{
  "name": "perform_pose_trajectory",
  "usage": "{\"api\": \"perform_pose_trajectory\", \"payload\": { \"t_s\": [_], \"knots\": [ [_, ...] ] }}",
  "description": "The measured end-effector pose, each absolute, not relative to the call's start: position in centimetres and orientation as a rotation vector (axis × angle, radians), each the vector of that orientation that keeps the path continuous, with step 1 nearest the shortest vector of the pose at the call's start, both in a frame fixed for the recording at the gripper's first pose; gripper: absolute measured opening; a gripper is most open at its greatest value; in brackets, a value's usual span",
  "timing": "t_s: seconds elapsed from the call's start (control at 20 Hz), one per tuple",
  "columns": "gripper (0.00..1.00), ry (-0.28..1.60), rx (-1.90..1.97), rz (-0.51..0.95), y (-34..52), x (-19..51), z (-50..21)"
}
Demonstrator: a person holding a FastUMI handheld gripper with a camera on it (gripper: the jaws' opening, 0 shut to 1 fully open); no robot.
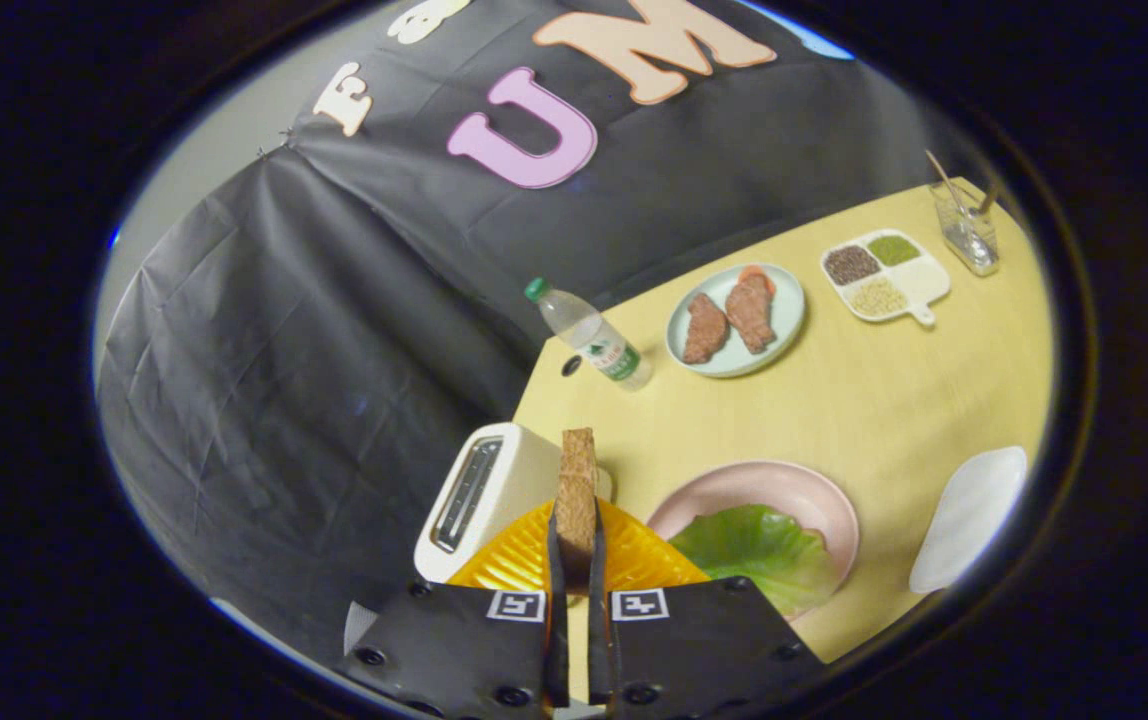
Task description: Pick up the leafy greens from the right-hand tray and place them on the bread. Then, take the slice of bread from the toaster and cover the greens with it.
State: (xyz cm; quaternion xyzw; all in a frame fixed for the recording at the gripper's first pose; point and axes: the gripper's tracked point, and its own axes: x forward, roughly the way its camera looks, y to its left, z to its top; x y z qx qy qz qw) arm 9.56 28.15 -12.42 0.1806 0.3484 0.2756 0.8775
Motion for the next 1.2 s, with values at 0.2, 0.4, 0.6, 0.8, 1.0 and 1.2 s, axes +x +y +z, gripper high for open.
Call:
{"api": "perform_pose_trajectory", "payload": {
  "t_s": [0.2,0.4,0.6,0.8,1.0,1.2],
  "knots": [
    [0.10,0.791,0.378,0.525,25.8,9.8,-17.3],
    [0.10,0.833,0.403,0.482,24.4,10.5,-19.8],
    [0.10,0.841,0.349,0.443,22.8,10.7,-21.4],
    [0.27,0.827,0.305,0.436,22.1,10.6,-21.8],
    [0.56,0.801,0.243,0.435,20.5,10.0,-21.5],
    [0.86,0.727,0.181,0.407,17.8,10.3,-20.5]
  ]
}}
